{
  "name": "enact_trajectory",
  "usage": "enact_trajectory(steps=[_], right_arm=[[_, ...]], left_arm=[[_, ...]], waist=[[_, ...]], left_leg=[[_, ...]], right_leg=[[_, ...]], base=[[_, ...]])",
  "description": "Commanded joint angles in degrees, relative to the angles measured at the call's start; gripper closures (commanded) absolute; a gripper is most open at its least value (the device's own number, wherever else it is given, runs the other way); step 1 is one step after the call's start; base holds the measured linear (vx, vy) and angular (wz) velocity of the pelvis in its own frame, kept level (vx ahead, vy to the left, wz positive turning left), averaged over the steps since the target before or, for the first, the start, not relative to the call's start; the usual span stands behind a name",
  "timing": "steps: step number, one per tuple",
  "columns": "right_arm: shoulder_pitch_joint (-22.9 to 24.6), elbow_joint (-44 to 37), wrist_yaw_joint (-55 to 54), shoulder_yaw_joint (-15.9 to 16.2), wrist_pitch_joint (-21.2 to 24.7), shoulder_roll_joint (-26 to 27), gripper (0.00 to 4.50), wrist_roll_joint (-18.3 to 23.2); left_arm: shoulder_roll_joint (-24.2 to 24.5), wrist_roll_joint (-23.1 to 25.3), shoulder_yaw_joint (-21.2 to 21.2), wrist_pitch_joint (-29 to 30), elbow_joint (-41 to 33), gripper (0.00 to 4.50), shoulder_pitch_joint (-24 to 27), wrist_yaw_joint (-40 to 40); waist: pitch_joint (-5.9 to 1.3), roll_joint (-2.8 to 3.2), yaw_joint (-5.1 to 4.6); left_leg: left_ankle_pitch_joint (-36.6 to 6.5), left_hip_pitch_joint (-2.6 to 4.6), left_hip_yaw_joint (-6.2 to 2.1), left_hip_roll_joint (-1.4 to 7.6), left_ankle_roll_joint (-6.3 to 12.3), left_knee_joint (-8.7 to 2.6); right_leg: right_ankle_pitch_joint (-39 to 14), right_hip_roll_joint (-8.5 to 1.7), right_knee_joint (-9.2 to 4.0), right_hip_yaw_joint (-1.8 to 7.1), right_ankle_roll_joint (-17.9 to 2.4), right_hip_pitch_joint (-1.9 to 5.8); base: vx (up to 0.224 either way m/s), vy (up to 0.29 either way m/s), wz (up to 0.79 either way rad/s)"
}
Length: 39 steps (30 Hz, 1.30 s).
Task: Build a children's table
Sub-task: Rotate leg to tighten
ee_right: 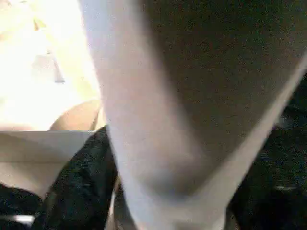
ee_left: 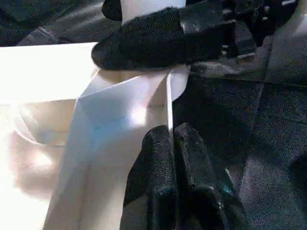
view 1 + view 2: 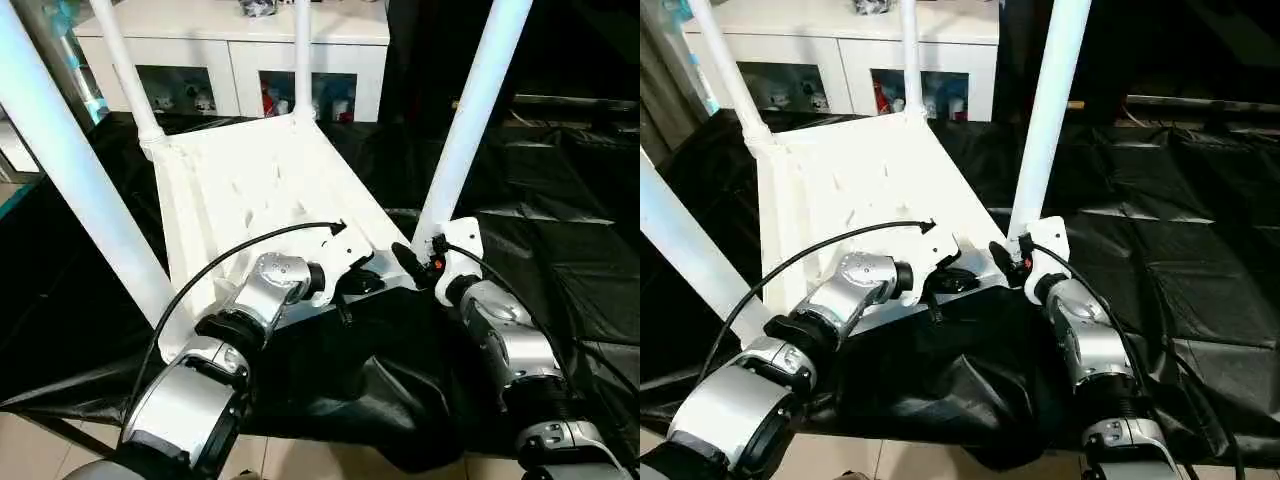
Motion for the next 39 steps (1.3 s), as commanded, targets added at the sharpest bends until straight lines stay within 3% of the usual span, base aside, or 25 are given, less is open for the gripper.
enact_trajectory(steps=[1,4,6,9,12,15,20,25,33,38,39], right_arm=[[1.2,1.3,6.8,5.6,0.7,2.6,1.13,0.6],[1.8,-1.9,15.6,6.4,1.5,-0.4,0.89,2.7],[2.2,-3.4,18.9,6.8,2.0,-1.6,0.89,3.6],[3.1,-5.9,25.5,8.2,2.6,-5.2,0.89,4.4],[3.8,-7.5,32.0,9.0,2.8,-9.0,0.89,5.0],[4.5,-9.9,37.6,9.0,3.4,-11.8,0.89,6.3],[5.0,-11.1,42.4,9.8,4.8,-14.7,0.89,6.9],[5.0,-11.0,43.9,9.9,5.1,-15.4,1.15,7.2],[5.8,-12.2,45.2,9.8,7.1,-15.4,1.88,8.9],[6.6,-11.1,40.5,9.2,8.7,-13.5,1.97,7.9],[6.4,-9.2,35.3,8.6,8.3,-12.0,1.97,6.1]], left_arm=[[-1.4,-1.2,0.4,-2.3,-0.6,4.50,-1.6,1.0],[0.4,-2.1,-0.2,-3.8,-2.0,4.50,-0.5,-5.5],[1.1,-2.5,-0.5,-4.2,-2.7,4.50,0.0,-8.3],[3.0,-3.4,-1.0,-5.4,-4.3,4.50,1.3,-15.0],[5.3,-4.7,-1.5,-5.9,-5.7,4.50,2.6,-22.2],[7.1,-7.3,-1.2,-3.9,-7.8,4.50,3.4,-29.5],[9.0,-8.5,-0.8,-2.2,-9.1,4.50,3.5,-34.6],[10.0,-8.4,-0.7,-2.1,-9.1,4.50,3.5,-36.2],[10.3,-8.6,-0.6,-1.4,-10.2,4.50,4.0,-36.7],[8.5,-6.3,0.1,-3.4,-7.6,4.50,3.0,-27.9],[7.4,-5.3,0.5,-3.3,-6.1,4.50,2.2,-22.7]], waist=[[-2.92,-0.82,-0.39],[-2.98,-1.02,-0.35],[-3.09,-1.02,-0.23],[-3.34,-0.89,0.15],[-3.46,-0.90,0.36],[-3.40,-0.86,0.71],[-3.21,-0.83,0.96],[-3.39,-0.84,1.45],[-3.79,-0.93,1.89],[-3.58,-1.08,1.90],[-3.47,-1.00,1.76]], left_leg=[[-18.1,1.22,-1.38,2.25,1.66,-4.78],[-17.7,1.02,-1.39,2.18,2.28,-4.71],[-15.9,0.82,-1.36,2.31,3.43,-4.59],[-11.7,0.77,-1.10,2.49,5.35,-4.16],[-9.9,0.73,-0.95,2.58,6.37,-3.93],[-11.0,0.88,-0.88,2.77,6.44,-4.03],[-11.9,0.97,-0.85,2.82,5.55,-4.14],[-10.5,1.09,-0.85,2.87,5.28,-4.05],[-6.9,0.76,-0.79,2.71,7.25,-3.39],[-8.9,0.75,-0.84,2.73,6.34,-3.55],[-9.5,0.74,-0.86,2.74,5.82,-3.67]], right_leg=[[-15.7,-2.31,-5.22,1.85,-10.5,1.51],[-15.1,-2.35,-5.17,1.84,-10.6,1.78],[-11.7,-2.37,-4.85,1.89,-11.2,1.96],[-5.1,-2.24,-4.10,1.64,-13.6,2.24],[-2.5,-2.26,-3.64,1.54,-14.8,2.28],[-3.4,-2.33,-3.60,1.57,-15.7,2.21],[-6.1,-2.44,-3.85,1.68,-15.6,2.00],[-4.3,-2.42,-3.55,1.73,-15.7,1.95],[1.4,-2.35,-2.72,1.62,-16.6,1.94],[-2.1,-2.34,-3.07,1.62,-15.9,1.82],[-3.6,-2.36,-3.28,1.65,-15.5,1.71]], base=[[0.000,0.000,0.00],[0.000,0.000,0.00],[0.000,0.000,0.00],[0.000,0.000,0.00],[0.000,0.000,0.00],[0.000,0.000,0.00],[0.000,0.000,0.00],[0.000,0.000,0.00],[0.000,0.000,0.00],[0.000,0.000,0.00],[0.000,0.000,0.00]])
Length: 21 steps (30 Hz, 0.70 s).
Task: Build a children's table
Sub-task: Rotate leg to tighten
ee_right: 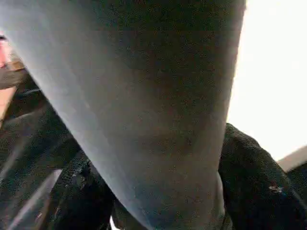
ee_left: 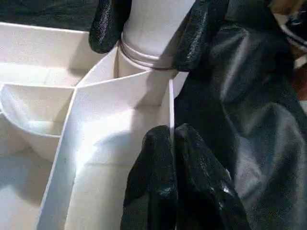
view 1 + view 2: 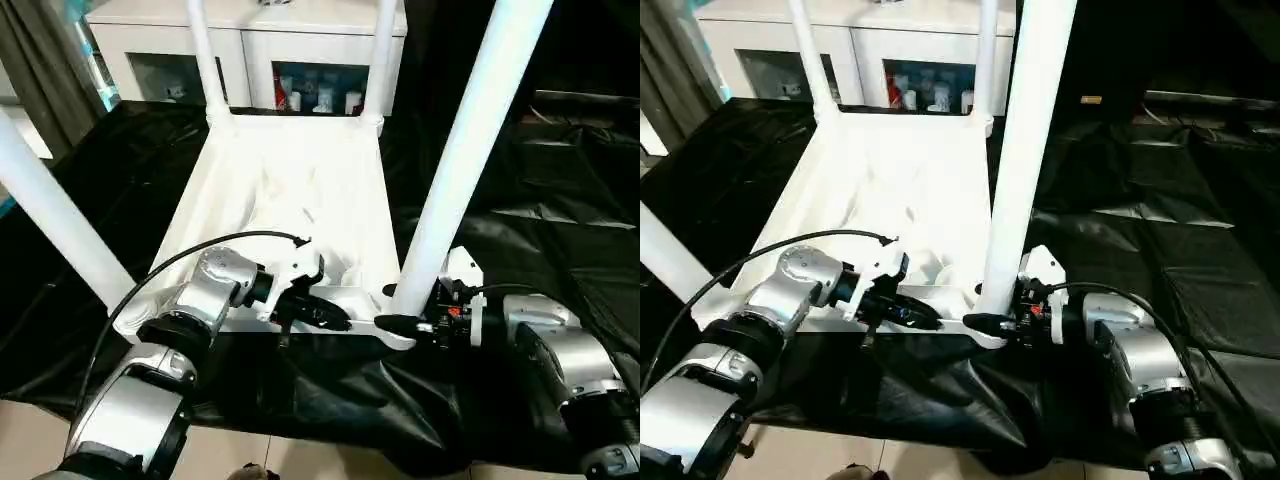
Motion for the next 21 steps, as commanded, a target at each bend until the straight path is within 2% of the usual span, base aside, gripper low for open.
enact_trajectory(steps=[1,2,3,4,5,6,8,9,10,12,14,15,19,20,21], right_arm=[[0.1,5.1,-11.5,-0.6,0.2,4.2,1.97,-3.3],[-0.3,6.8,-16.4,-1.7,-0.1,5.8,1.97,-4.3],[-0.6,7.8,-19.3,-2.3,-0.2,6.7,1.97,-4.7],[-1.2,9.4,-25.1,-4.1,0.6,8.9,1.98,-4.6],[-1.4,10.0,-27.3,-4.7,0.9,9.8,1.98,-4.6],[-1.9,11.2,-31.4,-5.8,1.0,11.5,1.98,-4.6],[-2.7,12.9,-36.9,-7.1,0.9,13.5,1.98,-4.8],[-3.0,13.4,-38.3,-7.3,0.7,14.4,1.98,-4.8],[-3.2,13.7,-39.1,-7.2,0.5,15.3,1.98,-4.9],[-3.5,13.8,-40.0,-6.4,-0.2,16.9,1.98,-5.8],[-4.2,14.4,-38.9,-4.4,-3.0,18.9,1.98,-7.2],[-4.2,14.2,-38.3,-3.8,-3.6,19.0,1.42,-7.5],[-4.1,12.6,-34.6,-2.6,-4.8,18.1,1.19,-6.7],[-4.2,12.4,-32.9,-2.7,-5.4,17.6,1.07,-5.9],[-4.2,11.5,-30.2,-2.7,-5.7,16.5,0.84,-5.2]], left_arm=[[-4.2,-0.4,2.5,-0.5,1.7,4.50,-2.8,11.1],[-5.3,-0.3,3.0,0.1,2.3,4.50,-3.3,13.9],[-5.9,-0.4,3.2,0.4,2.5,4.50,-3.5,15.4],[-7.1,0.3,3.1,0.2,3.1,4.50,-3.9,18.6],[-7.6,0.7,3.0,0.1,3.4,4.50,-4.1,20.1],[-8.6,1.3,2.9,0.3,4.0,4.50,-4.5,23.1],[-10.0,1.5,2.8,0.7,4.5,4.50,-4.9,25.7],[-10.5,1.6,2.8,0.8,4.9,4.50,-5.1,27.1],[-11.1,1.8,2.8,0.9,5.2,4.50,-5.3,28.7],[-12.0,2.5,2.5,0.6,5.9,4.50,-5.6,30.3],[-12.9,3.9,1.6,-0.5,6.9,4.50,-5.9,31.6],[-12.9,4.1,1.4,-0.8,7.0,4.50,-5.9,31.6],[-12.4,4.0,0.7,-1.5,6.7,4.50,-5.5,29.5],[-12.0,3.8,0.5,-1.7,6.6,4.50,-5.2,28.6],[-11.4,3.4,0.5,-1.9,6.2,4.50,-5.0,26.9]], waist=[[-3.61,-0.91,-0.43],[-3.38,-0.96,-1.00],[-3.25,-1.24,-1.47],[-3.24,-1.38,-1.77],[-2.92,-1.20,-2.23],[-2.76,-1.23,-2.58],[-2.77,-1.27,-2.80],[-2.89,-0.42,-2.88],[-2.90,-0.68,-3.13],[-2.99,-0.67,-3.33],[-3.08,-0.56,-3.46],[-3.08,-0.61,-3.47],[-3.01,-0.57,-3.50],[-2.95,-0.92,-3.50],[-2.98,-0.83,-3.44]], left_leg=[[-10.0,1.68,-0.93,2.59,4.90,-3.84],[-12.0,1.72,-1.03,2.36,3.22,-4.16],[-14.2,1.64,-1.24,2.17,1.36,-4.48],[-14.8,1.56,-1.35,2.10,0.85,-4.56],[-17.4,1.99,-1.30,2.20,0.37,-4.75],[-19.4,2.19,-1.36,2.05,-0.02,-4.78],[-20.6,2.45,-1.45,2.00,-0.44,-4.85],[-20.5,2.47,-1.65,2.03,-0.73,-5.00],[-20.6,2.43,-1.52,2.05,-0.75,-5.04],[-20.1,2.21,-1.56,2.09,-0.60,-5.14],[-20.1,2.26,-1.49,2.06,-0.10,-5.10],[-20.0,2.23,-1.47,2.01,0.27,-5.08],[-20.6,2.15,-1.50,2.05,0.60,-5.13],[-20.7,2.14,-1.49,2.08,0.79,-5.18],[-20.6,2.08,-1.53,2.06,0.89,-5.15]], right_leg=[[-4.4,-2.41,-3.38,1.88,-15.1,2.34],[-7.8,-2.54,-3.86,1.86,-14.4,2.20],[-12.6,-2.61,-4.29,1.75,-13.1,2.47],[-14.2,-2.62,-4.40,1.68,-12.4,2.71],[-17.7,-2.57,-5.09,1.87,-11.5,2.06],[-21.0,-2.51,-5.46,1.90,-10.4,1.90],[-23.3,-2.56,-5.90,1.98,-9.4,1.75],[-22.7,-2.55,-5.77,1.98,-9.2,1.83],[-21.9,-2.33,-5.93,1.97,-9.1,1.76],[-17.7,-2.18,-5.53,1.96,-9.9,1.96],[-16.5,-2.26,-5.52,1.92,-10.4,2.01],[-16.3,-2.30,-5.57,1.92,-10.5,2.12],[-17.6,-2.38,-5.69,1.92,-10.3,2.17],[-18.2,-2.39,-5.77,1.94,-10.1,2.12],[-18.4,-2.44,-5.69,1.93,-10.1,2.20]], base=[[0.000,0.000,0.00],[0.000,0.000,0.00],[0.000,0.000,0.00],[0.000,0.000,0.00],[0.000,0.000,0.00],[0.000,0.000,0.00],[0.000,0.000,0.00],[0.000,0.000,0.00],[0.000,0.000,0.00],[0.000,0.000,0.00],[0.000,0.000,0.00],[0.000,0.000,0.00],[0.000,0.000,0.00],[0.000,0.000,0.00],[0.000,0.000,0.00]])
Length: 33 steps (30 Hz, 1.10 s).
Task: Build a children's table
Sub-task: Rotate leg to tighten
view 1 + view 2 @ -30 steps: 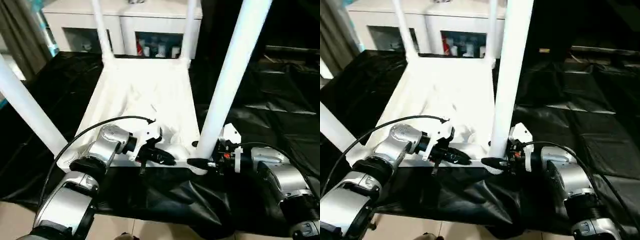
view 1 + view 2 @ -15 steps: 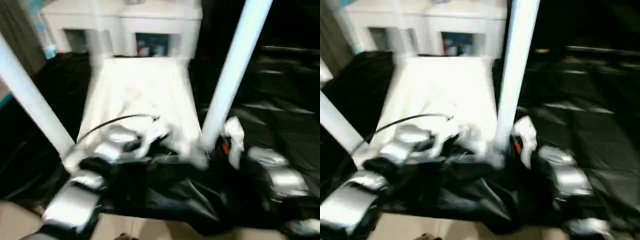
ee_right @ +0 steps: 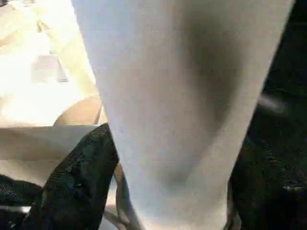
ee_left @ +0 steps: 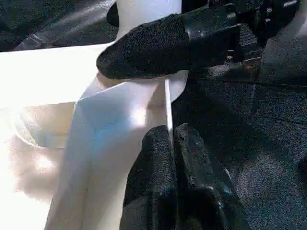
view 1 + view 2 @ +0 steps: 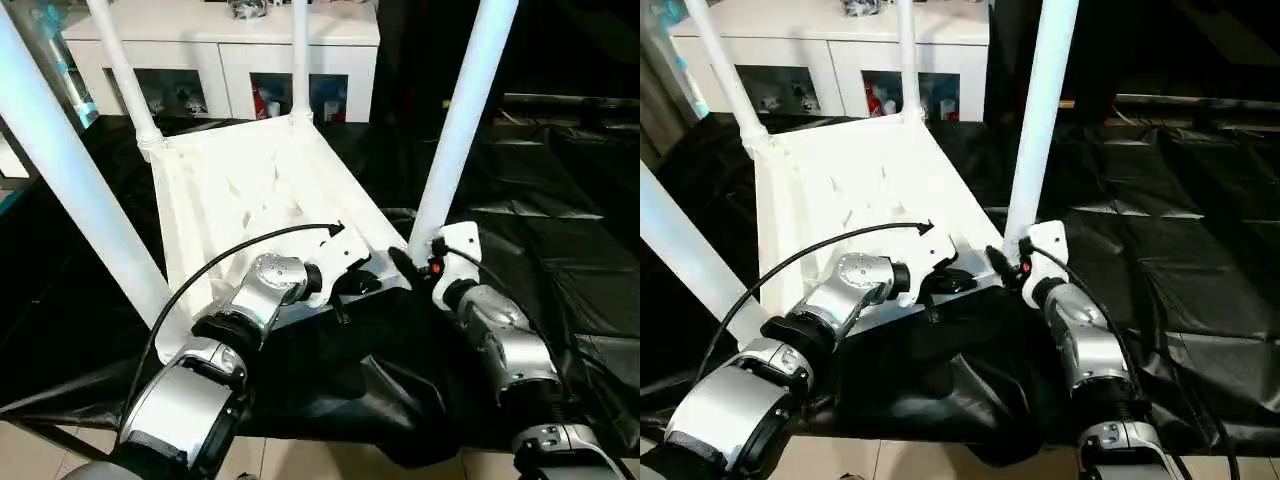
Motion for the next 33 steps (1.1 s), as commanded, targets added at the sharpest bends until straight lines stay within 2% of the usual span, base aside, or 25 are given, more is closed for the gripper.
enact_trajectory(steps=[1,5,8,11,16,22,27,29,31,33], right_arm=[[1.0,0.0,7.0,6.3,0.8,2.1,0.84,1.4],[2.2,-4.2,19.0,6.9,1.9,-2.8,0.78,4.3],[3.4,-6.6,25.5,7.4,2.6,-6.3,0.78,5.2],[4.5,-9.2,31.3,7.1,3.7,-10.1,0.78,7.0],[6.1,-12.1,37.0,7.7,5.4,-13.6,0.78,8.2],[6.4,-13.0,40.6,7.9,6.1,-16.3,0.78,8.4],[6.2,-13.4,42.6,8.2,7.7,-17.3,1.31,9.3],[6.2,-13.4,42.8,8.2,7.9,-17.3,1.31,9.4],[6.5,-13.8,43.5,8.4,8.6,-17.3,1.62,9.8],[6.9,-14.1,43.7,8.6,8.9,-17.1,1.67,10.0]], left_arm=[[-2.0,-1.3,-0.6,-2.4,-1.1,4.50,-1.0,-1.2],[0.4,-2.4,-0.4,-3.3,-2.2,4.50,-0.2,-8.1],[2.3,-3.2,-0.7,-3.9,-3.4,4.50,0.7,-13.5],[5.1,-4.0,-1.1,-4.8,-4.7,4.50,1.7,-19.6],[7.5,-6.4,-0.9,-3.9,-6.9,4.50,2.8,-27.6],[10.6,-7.4,-1.4,-1.7,-9.4,4.50,3.8,-35.7],[11.5,-7.8,-1.0,-1.4,-9.8,4.50,3.9,-36.8],[11.6,-7.9,-1.0,-1.2,-10.0,4.50,3.9,-36.9],[11.7,-8.2,-1.1,-0.6,-10.7,4.50,4.2,-37.0],[11.6,-8.3,-1.1,-0.6,-10.9,4.50,4.3,-36.7]], waist=[[-2.88,-0.88,-0.05],[-3.04,-1.01,0.29],[-3.23,-1.05,0.91],[-3.40,-0.99,1.45],[-3.62,-0.88,2.16],[-3.59,-0.86,2.93],[-3.66,-0.92,3.15],[-3.66,-0.96,3.16],[-3.68,-1.04,3.18],[-3.67,-1.03,3.21]], left_leg=[[-20.2,1.20,-1.49,2.28,1.35,-4.86],[-16.3,0.84,-1.28,2.35,3.67,-4.59],[-12.6,0.61,-1.07,2.49,5.45,-4.22],[-10.4,0.65,-0.93,2.68,6.81,-3.94],[-8.5,0.71,-0.80,2.80,7.41,-3.64],[-9.3,0.85,-0.72,2.81,6.72,-3.65],[-8.9,0.78,-0.79,2.77,6.40,-3.59],[-8.6,0.76,-0.77,2.72,6.43,-3.53],[-8.4,0.71,-0.78,2.71,6.48,-3.48],[-8.3,0.70,-0.80,2.75,6.46,-3.47]], right_leg=[[-18.0,-2.47,-5.19,1.84,-10.1,1.35],[-11.6,-2.43,-4.59,1.86,-11.9,1.80],[-6.6,-2.31,-3.89,1.61,-13.6,2.15],[-3.5,-2.35,-3.40,1.55,-14.9,2.09],[-0.1,-2.28,-2.76,1.59,-16.2,1.83],[-1.4,-2.35,-2.76,1.66,-16.2,1.61],[-0.4,-2.37,-2.53,1.61,-16.2,1.71],[-0.4,-2.38,-2.53,1.62,-16.2,1.73],[-0.4,-2.41,-2.50,1.61,-16.1,1.74],[-0.9,-2.39,-2.48,1.60,-16.1,1.71]], base=[[0.000,0.000,0.00],[0.000,0.000,0.00],[0.000,0.000,0.00],[0.000,0.000,0.00],[0.000,0.000,0.00],[0.000,0.000,0.00],[0.000,0.000,0.00],[0.000,0.000,0.00],[0.000,0.000,0.00],[0.000,0.000,0.00]])
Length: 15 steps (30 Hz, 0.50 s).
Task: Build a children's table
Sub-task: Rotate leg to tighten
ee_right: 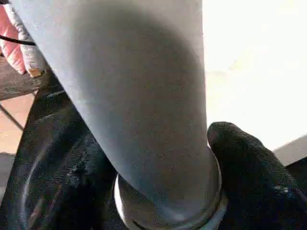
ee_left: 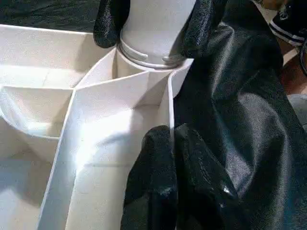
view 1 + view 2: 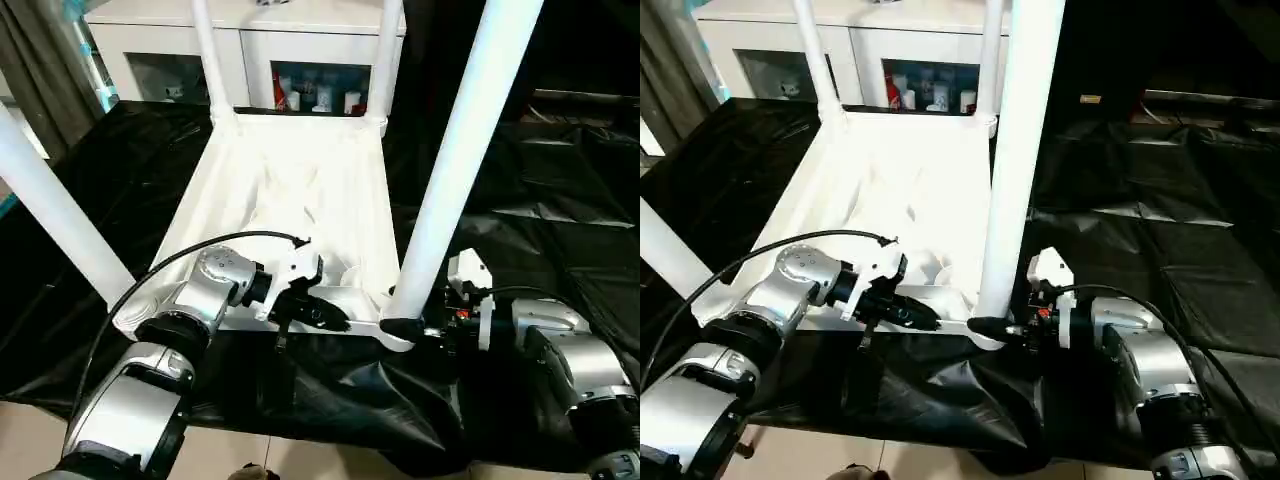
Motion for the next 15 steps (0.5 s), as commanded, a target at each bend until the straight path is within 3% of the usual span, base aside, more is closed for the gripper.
enact_trajectory(steps=[1,4,7,11,13,14,15], right_arm=[[0.8,-1.1,0.2,0.4,1.1,-0.4,1.75,0.5],[1.7,-1.3,-1.5,0.3,1.3,0.7,1.90,0.6],[1.0,3.5,-13.5,-0.7,-1.4,4.7,1.93,-4.1],[0.3,7.1,-23.0,-1.6,-1.9,8.0,1.97,-6.8],[-0.2,8.9,-28.6,-2.4,-2.1,10.4,1.97,-7.6],[-1.3,11.0,-36.3,-4.0,-1.7,14.4,1.98,-7.8],[-1.3,11.0,-36.3,-4.0,-1.7,14.4,1.98,-7.8]], left_arm=[[-0.6,-2.7,0.5,-0.1,-2.2,4.50,0.0,-2.3],[-1.6,-2.7,1.4,-0.8,-1.7,4.50,-0.1,1.2],[-3.4,-0.3,2.1,-1.9,1.0,4.50,-1.3,11.2],[-5.2,0.6,2.8,-1.7,2.6,4.50,-2.2,17.8],[-6.6,0.9,3.1,-1.5,3.2,4.50,-2.7,21.0],[-9.0,1.5,3.1,-1.3,4.0,4.50,-3.3,26.4],[-9.0,1.5,3.1,-1.3,4.0,4.50,-3.3,26.4]], waist=[[-3.83,-0.97,-0.05],[-3.79,-1.02,-0.03],[-3.70,-0.87,-0.31],[-3.11,-1.19,-2.00],[-2.89,-1.14,-2.16],[-2.71,-0.97,-2.30],[-2.71,-0.94,-2.50]], left_leg=[[-8.5,1.76,-0.82,2.58,6.14,-3.46],[-8.8,1.73,-0.85,2.58,5.98,-3.47],[-10.0,1.61,-0.94,2.54,4.94,-3.58],[-15.6,1.74,-1.26,2.12,1.40,-4.27],[-18.3,2.09,-1.22,2.07,0.92,-4.33],[-19.6,2.15,-1.36,2.06,0.34,-4.54],[-20.0,2.26,-1.41,2.12,-0.23,-4.62]], right_leg=[[-1.0,-2.39,-2.86,1.79,-16.1,2.73],[-1.6,-2.38,-2.88,1.80,-15.8,2.70],[-3.7,-2.47,-3.06,1.83,-15.2,2.40],[-13.3,-2.47,-4.30,1.83,-12.9,2.50],[-18.2,-2.52,-5.01,1.99,-11.4,2.23],[-20.9,-2.60,-5.27,2.06,-10.6,2.09],[-21.6,-2.58,-5.32,2.13,-10.3,1.93]], base=[[0.000,0.000,0.00],[0.000,0.000,0.00],[0.000,0.000,0.00],[0.000,0.000,0.00],[0.000,0.000,0.00],[0.000,0.000,0.00],[0.000,0.000,0.00]])
